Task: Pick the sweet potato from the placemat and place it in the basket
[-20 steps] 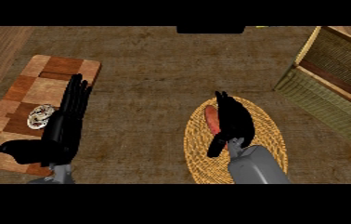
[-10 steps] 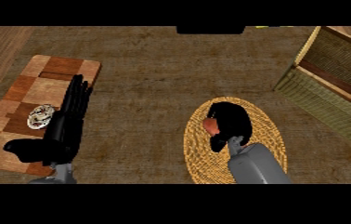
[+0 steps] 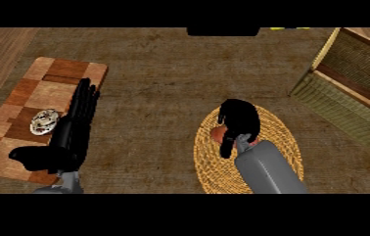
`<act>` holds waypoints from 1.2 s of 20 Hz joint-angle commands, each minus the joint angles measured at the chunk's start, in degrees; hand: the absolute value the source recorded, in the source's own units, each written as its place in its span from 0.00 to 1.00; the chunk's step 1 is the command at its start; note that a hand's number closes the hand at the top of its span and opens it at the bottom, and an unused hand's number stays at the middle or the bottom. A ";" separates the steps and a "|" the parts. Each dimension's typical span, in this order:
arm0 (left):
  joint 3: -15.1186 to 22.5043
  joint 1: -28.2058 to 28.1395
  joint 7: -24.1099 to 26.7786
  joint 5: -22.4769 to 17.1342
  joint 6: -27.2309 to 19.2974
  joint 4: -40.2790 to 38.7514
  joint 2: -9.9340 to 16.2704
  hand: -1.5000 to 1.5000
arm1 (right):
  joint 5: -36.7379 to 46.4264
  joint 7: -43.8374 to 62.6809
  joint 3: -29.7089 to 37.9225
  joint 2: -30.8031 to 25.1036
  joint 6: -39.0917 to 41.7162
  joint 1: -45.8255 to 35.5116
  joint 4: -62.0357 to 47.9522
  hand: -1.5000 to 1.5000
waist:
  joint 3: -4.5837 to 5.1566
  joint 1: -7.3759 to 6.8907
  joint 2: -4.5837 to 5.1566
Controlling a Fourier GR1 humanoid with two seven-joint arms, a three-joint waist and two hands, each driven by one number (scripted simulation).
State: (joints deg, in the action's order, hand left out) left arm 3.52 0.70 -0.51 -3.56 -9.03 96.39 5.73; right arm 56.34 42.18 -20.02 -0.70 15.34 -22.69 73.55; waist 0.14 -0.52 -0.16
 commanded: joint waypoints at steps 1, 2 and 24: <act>0.44 -0.33 -0.36 -0.06 0.64 0.06 0.04 0.50 | -0.04 7.82 7.24 0.66 -6.03 -8.76 -8.15 1.00 | -0.16 -1.08 0.58; 1.66 0.62 0.94 0.90 0.09 -1.35 -1.24 0.50 | 0.97 9.97 8.89 0.67 -8.42 -10.59 -11.57 1.00 | -0.16 -1.40 0.91; -1.39 -1.24 0.89 -0.50 0.61 -0.23 -0.29 0.50 | 9.52 27.70 4.60 0.69 -29.49 -30.93 5.54 1.00 | -0.12 0.95 -0.60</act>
State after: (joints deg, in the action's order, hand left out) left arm 3.00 -0.16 0.82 -3.59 -8.40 95.10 5.02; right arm 64.33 59.94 -12.10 -0.22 -14.74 -52.92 69.66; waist 0.04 -0.18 -0.40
